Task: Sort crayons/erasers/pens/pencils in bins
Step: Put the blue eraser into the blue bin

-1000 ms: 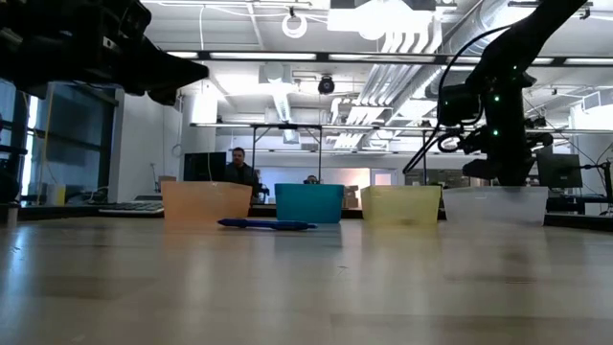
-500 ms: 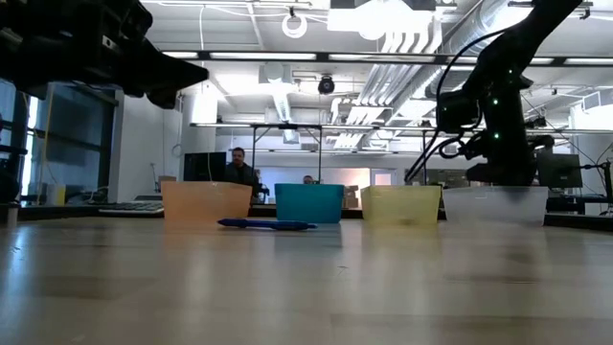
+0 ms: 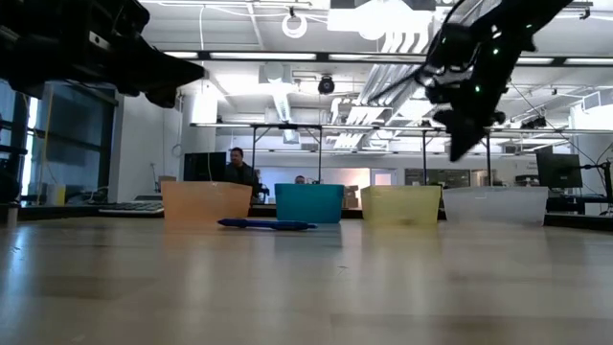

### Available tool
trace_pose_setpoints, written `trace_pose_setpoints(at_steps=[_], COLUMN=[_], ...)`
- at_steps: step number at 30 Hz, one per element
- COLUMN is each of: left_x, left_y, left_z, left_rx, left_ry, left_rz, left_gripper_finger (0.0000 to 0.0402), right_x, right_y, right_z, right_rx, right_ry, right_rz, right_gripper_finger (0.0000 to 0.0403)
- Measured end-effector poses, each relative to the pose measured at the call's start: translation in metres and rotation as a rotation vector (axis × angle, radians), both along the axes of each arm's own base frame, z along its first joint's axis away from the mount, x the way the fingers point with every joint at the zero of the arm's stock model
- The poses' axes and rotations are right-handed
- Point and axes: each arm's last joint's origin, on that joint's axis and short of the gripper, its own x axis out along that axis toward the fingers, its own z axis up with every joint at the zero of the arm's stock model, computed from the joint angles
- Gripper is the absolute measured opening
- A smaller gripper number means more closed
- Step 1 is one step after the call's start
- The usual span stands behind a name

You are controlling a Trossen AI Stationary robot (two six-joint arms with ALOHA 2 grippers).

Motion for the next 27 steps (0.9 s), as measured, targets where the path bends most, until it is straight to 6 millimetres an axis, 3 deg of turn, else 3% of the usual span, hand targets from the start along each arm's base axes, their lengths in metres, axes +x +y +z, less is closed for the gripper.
trace_pose_setpoints(at_steps=[4,10,16,22,27], left_x=[0.000,0.005,0.012,0.006,0.000], left_y=[-0.002,-0.012,-0.033,-0.062,-0.087], left_z=[0.000,-0.001,0.016,0.039,0.039], left_rx=[-0.018,-0.034,-0.096,-0.179,-0.306], left_ry=[-0.002,0.121,0.379,0.532,0.659], left_rz=[-0.008,0.032,0.075,0.181,0.210], left_gripper_finger=[0.0000,0.0000,0.0000,0.0001,0.0001], right_x=[0.010,0.020,0.024,0.028,0.028], right_y=[0.022,0.057,0.086,0.113,0.135], right_z=[0.002,-0.011,-0.024,-0.024,-0.023], right_rx=[-0.063,-0.156,-0.171,-0.185,-0.219], right_ry=[-0.304,-0.601,-0.690,-0.689,-0.681], right_rz=[0.209,0.425,0.546,0.630,0.690], right_gripper_finger=[0.0007,0.0006,0.0001,0.0001,0.0000])
